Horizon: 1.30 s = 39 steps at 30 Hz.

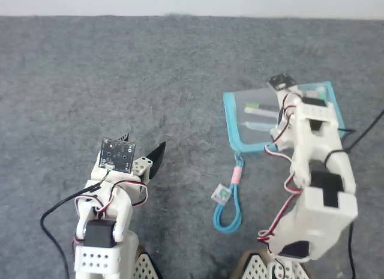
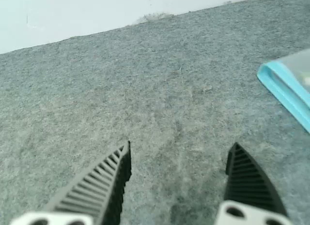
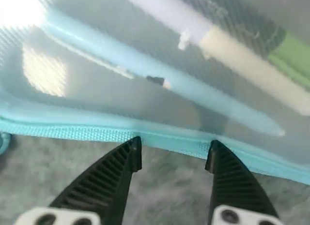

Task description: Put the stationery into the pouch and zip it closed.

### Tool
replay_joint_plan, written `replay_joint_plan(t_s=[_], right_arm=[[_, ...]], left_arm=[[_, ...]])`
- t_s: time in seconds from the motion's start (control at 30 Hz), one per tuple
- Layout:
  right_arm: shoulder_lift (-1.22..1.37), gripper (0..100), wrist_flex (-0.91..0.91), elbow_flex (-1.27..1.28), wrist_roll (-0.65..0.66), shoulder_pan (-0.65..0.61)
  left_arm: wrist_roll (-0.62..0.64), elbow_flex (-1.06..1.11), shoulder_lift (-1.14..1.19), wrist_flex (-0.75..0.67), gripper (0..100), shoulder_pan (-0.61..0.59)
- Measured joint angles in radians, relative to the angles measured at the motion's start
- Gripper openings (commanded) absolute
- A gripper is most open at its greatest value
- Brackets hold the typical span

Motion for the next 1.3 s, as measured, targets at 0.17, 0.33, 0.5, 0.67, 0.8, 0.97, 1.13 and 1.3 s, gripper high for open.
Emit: replay_joint_plan(t_s=[0.17,0.33,0.5,0.67,0.8,0.97,1.13,1.3], right_arm=[[0.081,23.1,0.129,-0.184,-0.023,-0.031],[0.057,23.2,0.204,-0.213,-0.100,-0.100],[-0.118,23.4,0.183,-0.006,-0.153,-0.203],[-0.336,23.2,0.106,0.292,-0.250,-0.334],[-0.391,23.2,0.080,0.367,-0.344,-0.423],[-0.381,23.2,-0.020,0.373,-0.466,-0.433],[-0.273,23.1,-0.115,0.373,-0.588,-0.433],[-0.218,17.2,-0.155,0.371,-0.647,-0.440]], left_arm=[[0.000,0.000,0.000,0.000,30,0.000],[0.000,0.000,0.000,0.000,30,0.000],[0.000,0.000,0.000,0.000,30,0.000],[0.000,0.000,0.000,0.000,30,0.000],[0.000,0.000,0.000,0.000,30,0.000],[0.000,0.000,0.000,0.000,30,0.000],[0.000,0.000,0.000,0.000,30,0.000],[0.000,0.000,0.000,0.000,30,0.000]])
